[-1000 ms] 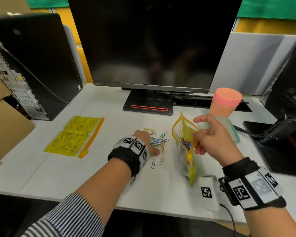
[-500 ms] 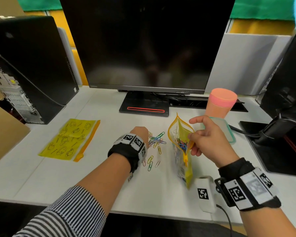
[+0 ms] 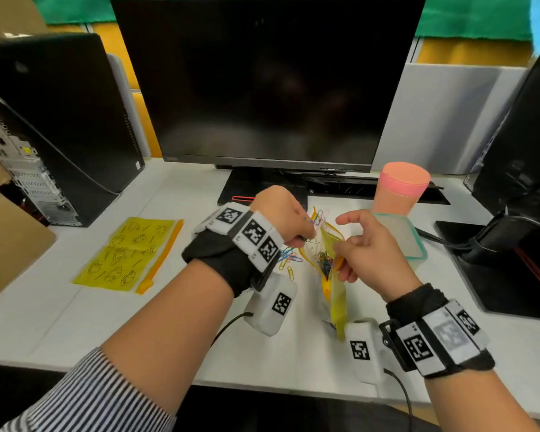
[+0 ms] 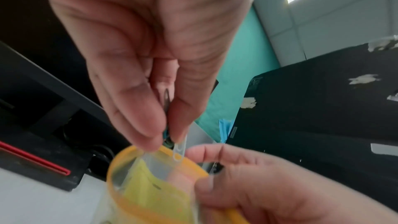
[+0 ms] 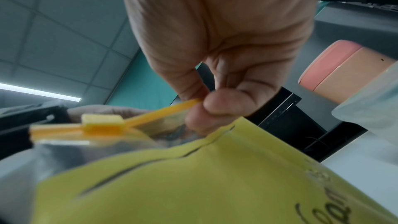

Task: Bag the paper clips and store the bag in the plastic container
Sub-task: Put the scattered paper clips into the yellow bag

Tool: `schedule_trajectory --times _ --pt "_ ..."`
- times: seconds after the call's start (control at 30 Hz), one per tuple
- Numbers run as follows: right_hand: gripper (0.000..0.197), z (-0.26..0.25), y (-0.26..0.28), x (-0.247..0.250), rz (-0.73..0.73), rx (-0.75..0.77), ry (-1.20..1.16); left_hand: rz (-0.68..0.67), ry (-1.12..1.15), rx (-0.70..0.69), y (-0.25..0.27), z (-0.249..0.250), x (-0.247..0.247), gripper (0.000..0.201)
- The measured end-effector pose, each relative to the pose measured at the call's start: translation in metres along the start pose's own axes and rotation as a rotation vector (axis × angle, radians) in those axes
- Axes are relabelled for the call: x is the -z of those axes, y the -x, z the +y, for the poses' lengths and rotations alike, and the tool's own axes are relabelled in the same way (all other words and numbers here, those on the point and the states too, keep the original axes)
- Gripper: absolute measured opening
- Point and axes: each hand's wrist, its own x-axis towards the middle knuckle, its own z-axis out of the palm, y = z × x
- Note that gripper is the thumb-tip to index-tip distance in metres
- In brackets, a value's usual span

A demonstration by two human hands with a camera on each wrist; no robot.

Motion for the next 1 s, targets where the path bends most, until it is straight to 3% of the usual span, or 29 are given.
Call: schedule_trajectory --times 0.17,0.23,0.3,0.37,0.47,0.67,0.73,0.83,1.0 --pt "0.031 0.0 0.0 0.002 0.012 -0.015 -0.002 -0.062 0.098 0.028 -0.007 -0.003 -0.01 0.021" --pt "0.032 0.001 0.0 0.006 0.022 -0.016 -0.006 -0.018 0.189 0.008 -0.012 -0.01 -0.005 0.011" --pt "0.031 0.003 0.0 0.01 0.026 -0.026 -0.016 0.066 0.2 0.008 -0.023 -0.022 0.0 0.015" --pt "0.031 0.003 0.0 0.013 0.028 -0.035 -0.023 0.094 -0.015 0.001 -0.04 -0.039 0.002 0.027" --pt "0.031 0.003 0.001 0.015 0.019 -0.036 -0.032 -0.036 -0.486 0.03 -0.062 -0.061 0.004 0.045" --pt "0.031 0.004 0.002 0.019 0.0 -0.03 -0.055 -0.301 -0.866 0.022 -0.088 -0.086 -0.01 0.052" --pt "0.032 0.005 0.002 0.021 -0.001 -0.022 -0.05 -0.347 -0.901 -0.005 -0.088 -0.087 -0.017 0.051" --pt "0.033 0.007 0.002 0.024 0.0 -0.016 -0.052 -0.304 -0.885 -0.05 -0.074 -0.089 -0.022 0.043" --pt "0.032 0.008 0.004 0.02 -0.001 -0.002 -0.039 -0.287 -0.832 -0.072 -0.047 -0.103 -0.028 0.071"
